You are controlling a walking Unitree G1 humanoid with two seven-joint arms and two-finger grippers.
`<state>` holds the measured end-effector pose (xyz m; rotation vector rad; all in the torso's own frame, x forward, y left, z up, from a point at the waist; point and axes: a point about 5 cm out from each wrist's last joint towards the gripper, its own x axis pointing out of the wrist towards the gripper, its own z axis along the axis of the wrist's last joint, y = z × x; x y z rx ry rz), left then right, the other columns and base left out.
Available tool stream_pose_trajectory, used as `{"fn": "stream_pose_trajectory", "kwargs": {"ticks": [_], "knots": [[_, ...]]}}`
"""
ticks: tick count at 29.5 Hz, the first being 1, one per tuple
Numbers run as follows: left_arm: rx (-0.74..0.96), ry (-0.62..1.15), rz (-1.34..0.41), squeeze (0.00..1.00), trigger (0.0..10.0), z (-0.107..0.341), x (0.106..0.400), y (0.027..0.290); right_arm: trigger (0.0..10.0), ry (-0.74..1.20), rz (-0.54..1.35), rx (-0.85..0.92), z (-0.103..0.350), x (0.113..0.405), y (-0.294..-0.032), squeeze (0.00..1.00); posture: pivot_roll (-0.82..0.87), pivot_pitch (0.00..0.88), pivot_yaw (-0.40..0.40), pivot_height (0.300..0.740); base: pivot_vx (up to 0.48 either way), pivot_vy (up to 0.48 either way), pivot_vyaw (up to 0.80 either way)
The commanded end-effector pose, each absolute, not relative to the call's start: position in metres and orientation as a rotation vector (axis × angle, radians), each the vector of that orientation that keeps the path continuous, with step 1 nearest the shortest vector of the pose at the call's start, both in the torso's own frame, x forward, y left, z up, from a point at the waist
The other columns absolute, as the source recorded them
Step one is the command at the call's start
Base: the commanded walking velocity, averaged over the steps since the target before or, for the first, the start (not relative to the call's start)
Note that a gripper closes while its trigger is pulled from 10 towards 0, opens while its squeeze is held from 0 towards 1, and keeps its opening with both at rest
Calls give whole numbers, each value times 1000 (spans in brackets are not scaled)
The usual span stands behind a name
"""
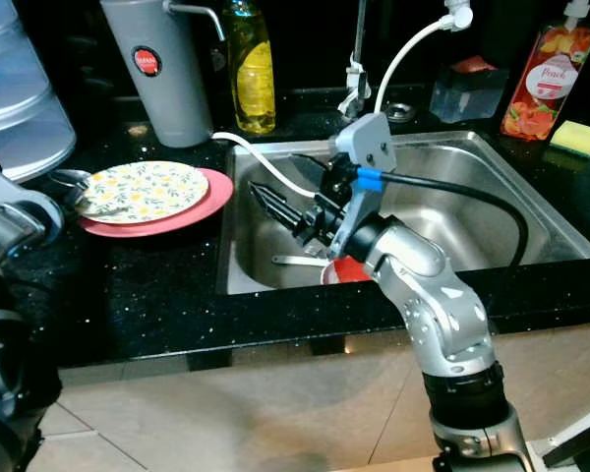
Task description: Kitchen organization
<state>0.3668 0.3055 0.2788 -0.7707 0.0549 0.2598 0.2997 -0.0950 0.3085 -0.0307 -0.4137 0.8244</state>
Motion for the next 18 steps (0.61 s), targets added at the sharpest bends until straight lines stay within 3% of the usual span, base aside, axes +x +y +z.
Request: {"fn": "stream_pose_trajectory", "kwargs": {"ticks": [1, 3, 4, 5, 6, 12, 18], "knots": [[-756, -37, 264, 0, 0, 292, 362, 314, 10000, -430, 824, -25, 312, 299, -96, 0, -71, 138, 35, 740, 0, 0, 0], [-750, -119, 244, 0, 157, 306, 359, 315, 10000, -430, 825, -25, 313, 299, -96, 0, -71, 138, 35, 740, 0, 0, 0], [-739, -176, 243, 0, 7882, 316, 356, 317, 10000, -430, 825, -25, 313, 299, -96, 0, -71, 138, 35, 740, 0, 0, 0], [-739, -176, 243, 0, 7882, 316, 356, 317, 10000, -430, 825, -25, 313, 299, -96, 0, -71, 138, 35, 740, 0, 0, 0], [-734, -203, 242, 0, 10000, 320, 355, 317, 10000, -430, 824, -25, 313, 299, -96, 0, -70, 137, 34, 740, 0, 0, 0], [-696, -277, 238, 0, 10000, 333, 351, 317, 10000, -431, 826, -25, 313, 299, -96, 0, -70, 137, 35, 740, 0, 0, 0], [-754, -298, 85, 0, 10000, 338, 353, 300, 10000, -433, 826, -29, 313, 299, -96, 0, -69, 133, 33, 740, 0, 0, 0]]}}
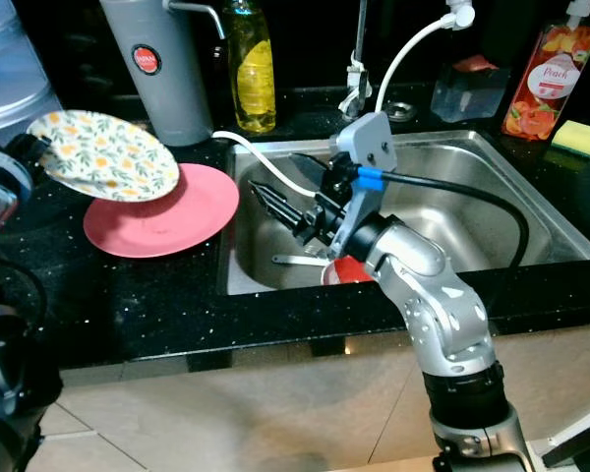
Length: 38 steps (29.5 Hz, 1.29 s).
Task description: Kitchen organization
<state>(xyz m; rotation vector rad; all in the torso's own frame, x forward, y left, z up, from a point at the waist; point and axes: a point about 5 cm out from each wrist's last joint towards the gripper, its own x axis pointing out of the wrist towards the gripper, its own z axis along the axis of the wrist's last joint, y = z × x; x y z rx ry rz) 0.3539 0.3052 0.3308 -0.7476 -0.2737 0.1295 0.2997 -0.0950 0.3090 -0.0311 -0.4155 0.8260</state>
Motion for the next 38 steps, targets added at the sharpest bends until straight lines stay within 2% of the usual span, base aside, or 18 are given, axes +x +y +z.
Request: {"fn": "stream_pose_trajectory", "kwargs": {"ticks": [1, 5, 12, 16, 20, 21, 23, 24, 29, 32, 38], "knots": [[-759, -302, 59, 0, 10000, 339, 353, 297, 10000, -432, 825, -30, 312, 299, -96, 0, -72, 130, 33, 740, 0, 0, 0], [-851, -356, -118, 0, 10000, 348, 348, 278, 10000, -430, 815, -28, 312, 300, -97, 0, -72, 128, 32, 740, 0, 0, 0], [-922, -381, -285, 0, 10000, 355, 344, 261, 10000, -427, 799, -16, 312, 303, -100, 0, -72, 126, 29, 740, 0, 0, 0], [-985, -362, -341, 0, 10000, 355, 345, 250, 10000, -417, 765, 49, 310, 308, -105, 0, -76, 126, 26, 740, 0, 0, 0], [-1047, -353, -432, 0, 10000, 357, 349, 228, 10000, -368, 745, 276, 307, 315, -114, 0, -81, 129, 24, 740, 0, 0, 0], [-1047, -353, -432, 0, 10000, 357, 349, 228, 10000, -368, 745, 276, 307, 315, -114, 0, -81, 129, 24, 740, 0, 0, 0], [-1053, -342, -492, 0, 10000, 357, 349, 217, 10000, -339, 739, 438, 308, 318, -117, 0, -81, 129, 24, 740, 0, 0, 0], [-1053, -342, -492, 0, 10000, 357, 349, 217, 10000, -339, 739, 438, 308, 318, -117, 0, -81, 129, 24, 740, 0, 0, 0], [-1047, -335, -602, 0, 10000, 359, 347, 201, 10000, -292, 797, 848, 312, 320, -121, 0, -92, 130, 29, 740, 0, 0, 0], [-1059, -331, -650, 0, 10000, 360, 346, 195, 10000, -281, 833, 947, 314, 319, -120, 0, -94, 131, 28, 740, 0, 0, 0], [-1038, -307, -692, 0, 10000, 358, 344, 183, 10000, -247, 862, 976, 313, 318, -116, 0, -98, 131, 27, 740, 0, 0, 0]]}}
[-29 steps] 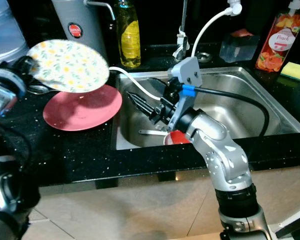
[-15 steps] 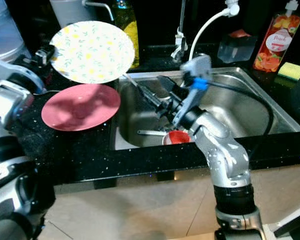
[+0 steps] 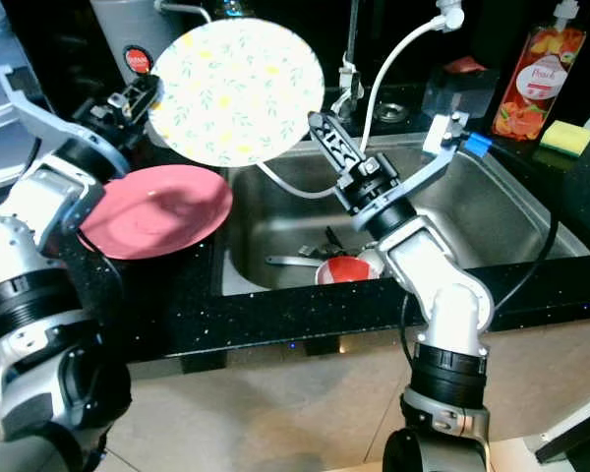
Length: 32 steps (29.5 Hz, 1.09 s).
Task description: Kitchen organization
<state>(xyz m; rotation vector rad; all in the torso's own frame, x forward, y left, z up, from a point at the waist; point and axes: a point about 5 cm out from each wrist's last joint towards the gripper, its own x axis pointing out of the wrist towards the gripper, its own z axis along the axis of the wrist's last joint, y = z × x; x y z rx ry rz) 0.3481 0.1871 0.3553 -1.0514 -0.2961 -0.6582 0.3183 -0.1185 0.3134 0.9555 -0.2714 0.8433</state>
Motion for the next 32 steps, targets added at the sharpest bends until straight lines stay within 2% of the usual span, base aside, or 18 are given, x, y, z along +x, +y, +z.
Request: {"fn": "stream_pose_trajectory", "kwargs": {"ticks": [1, 11, 13, 14, 15, 16, 17, 26, 32], "knots": [[-1043, -303, -697, 0, 10000, 357, 344, 181, 10000, -242, 867, 978, 313, 317, -115, 0, -99, 129, 26, 740, 0, 0, 0], [-1023, -245, -743, 0, 10000, 350, 342, 169, 10000, -194, 850, 942, 313, 316, -115, 0, -99, 129, 26, 740, 0, 0, 0], [-990, -190, -757, 0, 10000, 346, 342, 164, 10000, -190, 847, 944, 313, 316, -115, 0, -99, 129, 26, 740, 0, 0, 0], [-964, -175, -769, 0, 10000, 344, 342, 161, 7882, -189, 843, 945, 313, 317, -116, 0, -95, 129, 30, 740, 0, 0, 0], [-947, -168, -777, 0, 10000, 343, 341, 158, 7882, -189, 840, 945, 313, 317, -116, 0, -95, 129, 30, 740, 0, 0, 0], [-946, -169, -783, 0, 10000, 342, 341, 157, 4353, -189, 832, 943, 312, 317, -117, 0, -95, 129, 30, 740, 0, 0, 0], [-945, -170, -786, 0, 10000, 342, 341, 156, 0, -189, 824, 943, 312, 318, -118, 0, -95, 129, 30, 740, 0, 0, 0], [-937, -185, -788, 0, 10000, 344, 338, 156, 0, -213, 821, 960, 315, 317, -121, 0, -95, 129, 30, 740, 0, 0, 0], [-853, -168, -787, 0, 10000, 343, 336, 150, 0, -209, 820, 964, 314, 317, -121, 0, -95, 129, 30, 740, 0, 0, 0]]}}
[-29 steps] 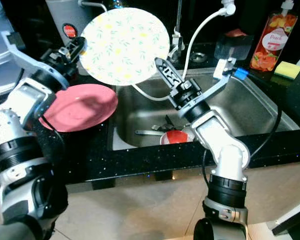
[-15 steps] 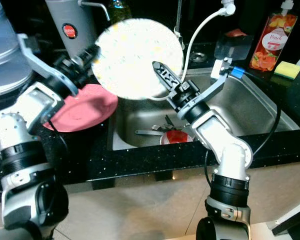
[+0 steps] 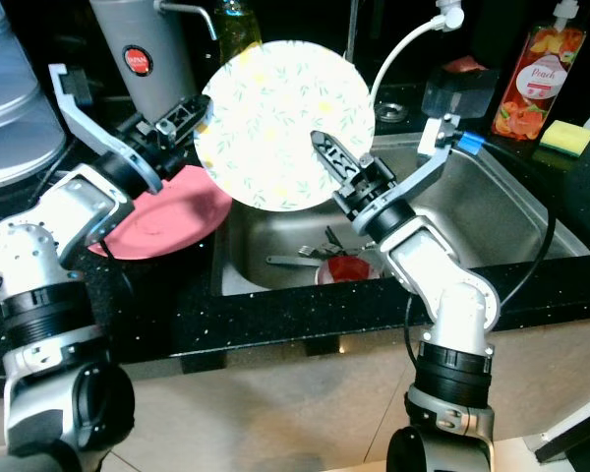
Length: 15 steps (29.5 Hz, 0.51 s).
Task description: Kitchen organization
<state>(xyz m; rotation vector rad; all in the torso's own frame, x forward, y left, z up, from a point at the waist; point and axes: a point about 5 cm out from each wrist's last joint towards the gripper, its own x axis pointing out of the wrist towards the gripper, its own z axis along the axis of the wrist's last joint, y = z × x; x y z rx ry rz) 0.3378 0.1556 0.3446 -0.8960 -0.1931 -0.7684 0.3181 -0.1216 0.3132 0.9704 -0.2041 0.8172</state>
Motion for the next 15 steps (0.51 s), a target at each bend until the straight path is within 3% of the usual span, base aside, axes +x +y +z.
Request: {"fn": "stream_pose_trajectory", "kwargs": {"ticks": [1, 5, 6, 7, 8, 13, 14, 15], "knots": [[-842, -164, -784, 0, 10000, 342, 336, 149, 0, -208, 820, 963, 314, 317, -121, 0, -95, 129, 30, 740, 0, 0, 0], [-808, -169, -779, 0, 10000, 343, 335, 146, 0, -200, 812, 954, 313, 318, -121, 0, -93, 129, 32, 740, 0, 0, 0], [-780, -186, -771, 0, 10000, 343, 334, 145, 6392, -188, 793, 922, 311, 319, -121, 0, -93, 130, 32, 740, 0, 0, 0], [-770, -190, -760, 86, 10000, 343, 335, 145, 10000, -187, 789, 917, 311, 320, -121, 0, -93, 130, 32, 740, 0, 0, 0], [-773, -194, -744, 1000, 10000, 342, 336, 145, 10000, -187, 784, 914, 311, 320, -122, 0, -93, 130, 32, 740, 0, 0, 0], [-765, -226, -800, 1000, 10000, 347, 329, 144, 10000, -194, 764, 916, 311, 321, -125, 0, -93, 131, 35, 740, 0, 0, 0], [-755, -243, -793, 0, 10000, 350, 328, 146, 10000, -209, 750, 902, 312, 322, -127, 0, -95, 131, 36, 740, 0, 0, 0], [-745, -249, -783, 0, 10000, 351, 327, 148, 10000, -222, 737, 892, 312, 322, -130, 0, -95, 131, 36, 740, 0, 0, 0]]}}
